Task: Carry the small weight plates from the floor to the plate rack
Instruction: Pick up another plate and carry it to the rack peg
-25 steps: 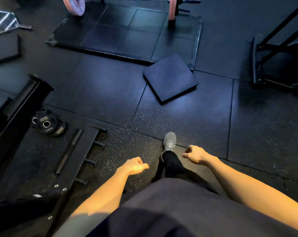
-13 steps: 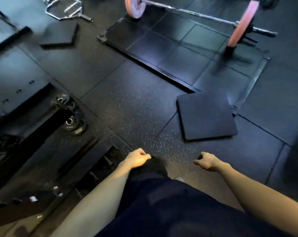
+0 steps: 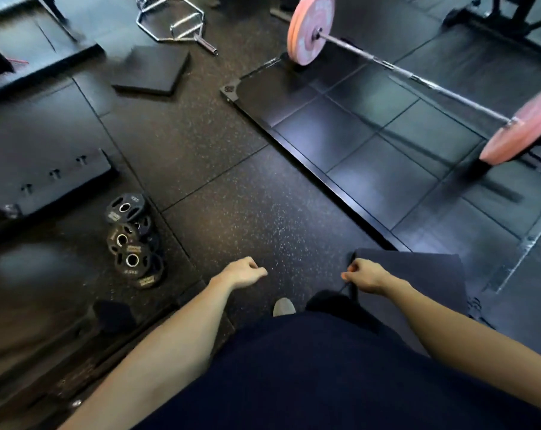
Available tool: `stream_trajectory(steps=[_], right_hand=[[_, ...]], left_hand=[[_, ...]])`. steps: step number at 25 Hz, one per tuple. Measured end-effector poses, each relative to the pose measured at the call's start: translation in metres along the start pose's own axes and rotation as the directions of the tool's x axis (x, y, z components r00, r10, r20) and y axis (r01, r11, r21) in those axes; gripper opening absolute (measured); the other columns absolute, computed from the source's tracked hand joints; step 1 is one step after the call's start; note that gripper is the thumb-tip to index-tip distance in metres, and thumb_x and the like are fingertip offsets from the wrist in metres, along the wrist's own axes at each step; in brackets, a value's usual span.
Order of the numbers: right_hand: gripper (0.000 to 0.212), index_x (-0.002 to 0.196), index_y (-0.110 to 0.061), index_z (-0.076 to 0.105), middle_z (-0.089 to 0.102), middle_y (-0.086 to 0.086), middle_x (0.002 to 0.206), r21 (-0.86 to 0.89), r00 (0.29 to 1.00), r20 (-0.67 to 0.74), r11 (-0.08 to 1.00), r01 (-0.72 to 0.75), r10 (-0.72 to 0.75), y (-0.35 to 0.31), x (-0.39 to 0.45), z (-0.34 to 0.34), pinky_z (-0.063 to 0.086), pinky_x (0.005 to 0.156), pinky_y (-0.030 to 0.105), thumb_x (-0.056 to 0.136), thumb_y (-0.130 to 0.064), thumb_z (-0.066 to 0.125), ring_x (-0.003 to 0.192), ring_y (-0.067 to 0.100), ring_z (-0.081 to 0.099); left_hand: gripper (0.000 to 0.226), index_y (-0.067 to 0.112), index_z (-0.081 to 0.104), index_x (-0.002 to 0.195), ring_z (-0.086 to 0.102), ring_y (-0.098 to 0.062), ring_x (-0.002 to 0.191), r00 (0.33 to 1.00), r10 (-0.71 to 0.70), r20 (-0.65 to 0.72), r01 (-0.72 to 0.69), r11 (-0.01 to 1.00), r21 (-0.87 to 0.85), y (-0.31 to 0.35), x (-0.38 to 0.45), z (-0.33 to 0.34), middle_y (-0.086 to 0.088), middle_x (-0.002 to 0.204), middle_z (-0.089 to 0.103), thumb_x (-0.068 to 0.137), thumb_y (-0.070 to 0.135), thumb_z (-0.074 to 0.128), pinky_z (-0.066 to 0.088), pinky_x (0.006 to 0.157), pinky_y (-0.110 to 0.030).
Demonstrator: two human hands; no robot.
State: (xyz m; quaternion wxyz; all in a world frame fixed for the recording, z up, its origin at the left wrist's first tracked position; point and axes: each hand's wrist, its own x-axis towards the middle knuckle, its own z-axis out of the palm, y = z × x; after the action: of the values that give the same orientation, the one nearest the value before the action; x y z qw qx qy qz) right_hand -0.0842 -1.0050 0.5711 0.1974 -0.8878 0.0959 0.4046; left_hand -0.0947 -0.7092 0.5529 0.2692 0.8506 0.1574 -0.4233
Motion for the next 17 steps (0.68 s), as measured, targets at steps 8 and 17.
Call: stream_trajectory(steps=[8, 17], right_hand=[[0.037, 0.104, -0.006, 0.057, 0.065, 0.016, 0.114, -0.204, 0.984, 0.152, 0.971, 0.127, -0.097, -0.164, 0.159, -0.100, 0.042, 0.079, 0.031, 0.091, -0.040, 0.055, 0.095, 0.027, 0.058], [0.047, 0.117, 0.004, 0.059, 0.063, 0.022, 0.118, -0.493, 0.848, 0.456, 0.717, 0.492, -0.268, -0.440, 0.312, -0.181, 0.043, 0.079, 0.034, 0.095, -0.037, 0.053, 0.101, 0.033, 0.061]], left_hand=[[0.044, 0.024, 0.056, 0.118, 0.054, -0.023, 0.112, 0.985, -0.174, -0.006, 0.167, 0.952, -0.256, 0.013, 0.098, -0.133, -0.002, 0.127, 0.056, 0.086, 0.054, 0.057, 0.043, 0.091, -0.036], [0.043, 0.025, 0.051, 0.119, 0.054, -0.023, 0.107, 0.858, -0.512, -0.040, 0.302, 0.566, -0.767, -0.049, 0.140, -0.285, -0.003, 0.118, 0.057, 0.087, 0.055, 0.053, 0.044, 0.088, -0.038]])
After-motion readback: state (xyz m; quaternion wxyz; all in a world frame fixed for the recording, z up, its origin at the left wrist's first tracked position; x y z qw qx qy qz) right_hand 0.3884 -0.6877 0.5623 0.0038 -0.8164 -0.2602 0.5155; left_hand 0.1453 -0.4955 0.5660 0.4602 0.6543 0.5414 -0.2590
